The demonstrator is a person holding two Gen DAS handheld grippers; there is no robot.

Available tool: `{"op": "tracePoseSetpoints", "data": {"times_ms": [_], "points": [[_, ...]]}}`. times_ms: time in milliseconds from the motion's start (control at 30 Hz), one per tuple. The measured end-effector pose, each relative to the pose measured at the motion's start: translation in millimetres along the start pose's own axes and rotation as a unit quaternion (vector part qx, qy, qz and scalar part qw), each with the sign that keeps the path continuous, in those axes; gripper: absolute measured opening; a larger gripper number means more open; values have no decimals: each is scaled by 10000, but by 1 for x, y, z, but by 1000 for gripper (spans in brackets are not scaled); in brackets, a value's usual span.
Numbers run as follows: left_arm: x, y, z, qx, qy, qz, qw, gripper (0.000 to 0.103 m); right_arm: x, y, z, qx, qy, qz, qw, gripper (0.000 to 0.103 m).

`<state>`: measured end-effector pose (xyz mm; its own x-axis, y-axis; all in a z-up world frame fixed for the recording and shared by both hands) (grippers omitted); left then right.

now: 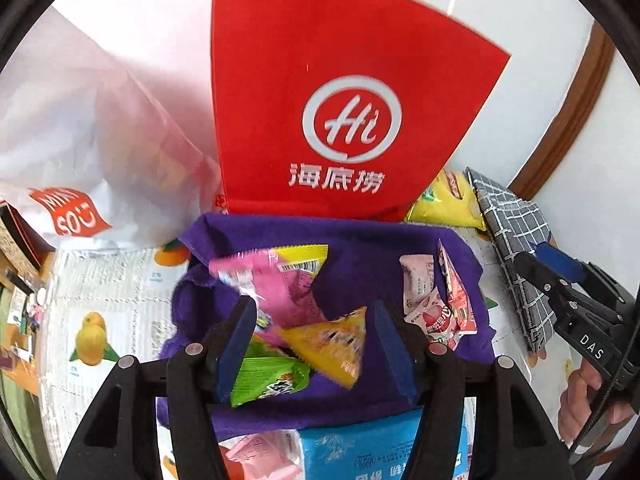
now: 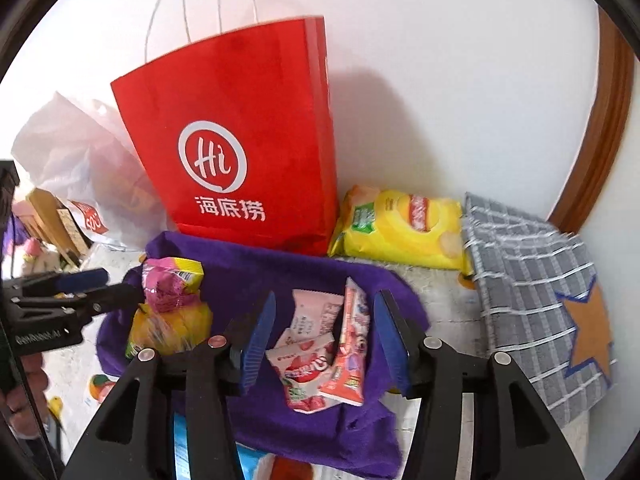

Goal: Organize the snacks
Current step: 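Open the left tool to drop the yellow packet onto the towel, then grasp the blue biscuit packet on the bed with the right tool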

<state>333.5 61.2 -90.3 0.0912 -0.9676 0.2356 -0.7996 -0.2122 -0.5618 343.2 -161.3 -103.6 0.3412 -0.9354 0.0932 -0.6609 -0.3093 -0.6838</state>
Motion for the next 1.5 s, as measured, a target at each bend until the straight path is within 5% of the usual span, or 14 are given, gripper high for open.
{"op": "tracePoseSetpoints", "data": {"times_ms": [233,600,1033,1167,1500], "points": [[-5,-4,-31,397,121,-61,9991,59,13,21,-38,430,254,231,9985,52],[14,9,-68,723,316,87,9968,59,34,119,-68,-257,433,544,9972,52],[51,63,-96,683,214,551,9959,59,10,233,-83,-1162,-260,789,9897,52],[44,81,-105,725,140,598,9955,59,0,250,-80,-1379,-731,960,9831,52],[8,126,-93,380,30,324,9987,59,-2,248,-58,-1331,-817,1317,9789,52]]}}
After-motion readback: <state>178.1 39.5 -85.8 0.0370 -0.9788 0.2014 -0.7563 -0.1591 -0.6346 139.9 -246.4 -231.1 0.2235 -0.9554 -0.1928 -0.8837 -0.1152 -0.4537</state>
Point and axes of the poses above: each gripper's, at about its wrist camera, not at the fingertips, and z roughly the way its jaws point, x to its right, y to its underside, the point moved 2 cm from there along z, roughly the way its jaws point, and after that the axes turned 8 degrees about -z, right-handed, at the moved point
